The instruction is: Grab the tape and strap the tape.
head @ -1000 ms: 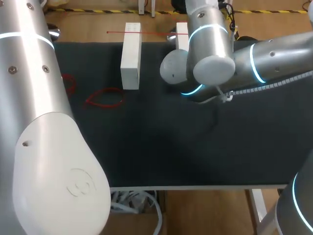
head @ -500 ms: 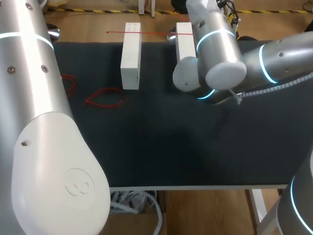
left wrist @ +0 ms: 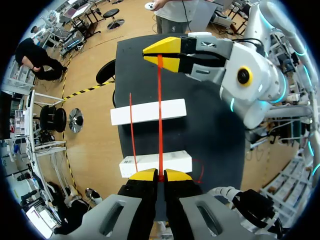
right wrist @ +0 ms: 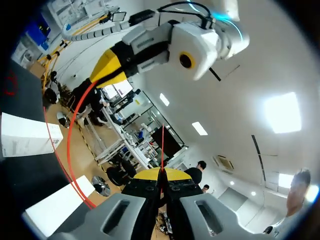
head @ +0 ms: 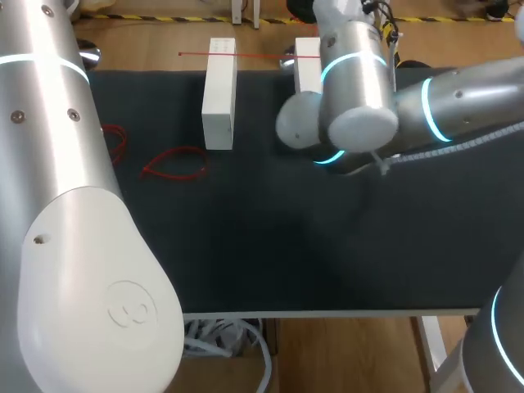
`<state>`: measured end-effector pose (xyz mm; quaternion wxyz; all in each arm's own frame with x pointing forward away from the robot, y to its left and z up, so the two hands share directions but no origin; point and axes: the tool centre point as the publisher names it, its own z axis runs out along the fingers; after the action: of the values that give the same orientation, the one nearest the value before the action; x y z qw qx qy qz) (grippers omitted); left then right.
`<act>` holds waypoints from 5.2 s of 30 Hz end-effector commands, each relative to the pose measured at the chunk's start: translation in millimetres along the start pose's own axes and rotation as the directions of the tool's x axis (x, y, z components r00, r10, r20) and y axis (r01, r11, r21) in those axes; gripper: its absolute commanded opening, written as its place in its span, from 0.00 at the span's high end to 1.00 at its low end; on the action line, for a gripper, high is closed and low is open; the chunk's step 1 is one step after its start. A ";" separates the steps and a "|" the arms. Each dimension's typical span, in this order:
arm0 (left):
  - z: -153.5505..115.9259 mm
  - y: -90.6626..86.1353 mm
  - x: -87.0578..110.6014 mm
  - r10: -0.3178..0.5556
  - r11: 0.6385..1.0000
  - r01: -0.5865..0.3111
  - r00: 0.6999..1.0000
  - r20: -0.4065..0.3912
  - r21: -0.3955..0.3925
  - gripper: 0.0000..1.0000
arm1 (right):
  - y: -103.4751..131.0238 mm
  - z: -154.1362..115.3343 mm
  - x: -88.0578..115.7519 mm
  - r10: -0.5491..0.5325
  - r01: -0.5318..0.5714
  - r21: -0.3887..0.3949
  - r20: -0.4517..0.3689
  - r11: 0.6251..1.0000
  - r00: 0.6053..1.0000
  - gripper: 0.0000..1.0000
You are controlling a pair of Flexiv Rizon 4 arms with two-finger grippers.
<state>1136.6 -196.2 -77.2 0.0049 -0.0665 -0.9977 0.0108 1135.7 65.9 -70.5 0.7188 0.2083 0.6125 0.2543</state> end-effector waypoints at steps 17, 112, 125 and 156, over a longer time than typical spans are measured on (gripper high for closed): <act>-1.4 -1.2 -0.7 -0.001 1.000 0.001 1.000 -0.003 -0.005 1.00 | 17.3 -3.5 3.2 -0.202 0.205 0.064 -0.058 0.977 0.978 1.00; -1.4 -1.2 -0.7 -0.001 1.000 0.001 1.000 -0.003 -0.005 1.00 | 60.0 11.0 17.8 -0.694 0.690 -0.088 -0.159 0.718 0.702 1.00; -1.4 -1.2 -0.7 -0.001 1.000 0.001 1.000 -0.003 -0.005 1.00 | 66.9 16.9 27.2 -0.705 0.699 -0.101 -0.167 0.708 0.689 1.00; -1.4 -1.2 -0.7 -0.001 1.000 0.001 1.000 -0.003 -0.005 1.00 | 82.2 15.2 47.9 -0.707 0.692 -0.149 -0.191 0.706 0.681 1.00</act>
<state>1136.4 -195.9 -77.4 0.0043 -0.0664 -0.9977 0.0110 1147.8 159.7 -58.8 0.6943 -0.0950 0.7134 0.0046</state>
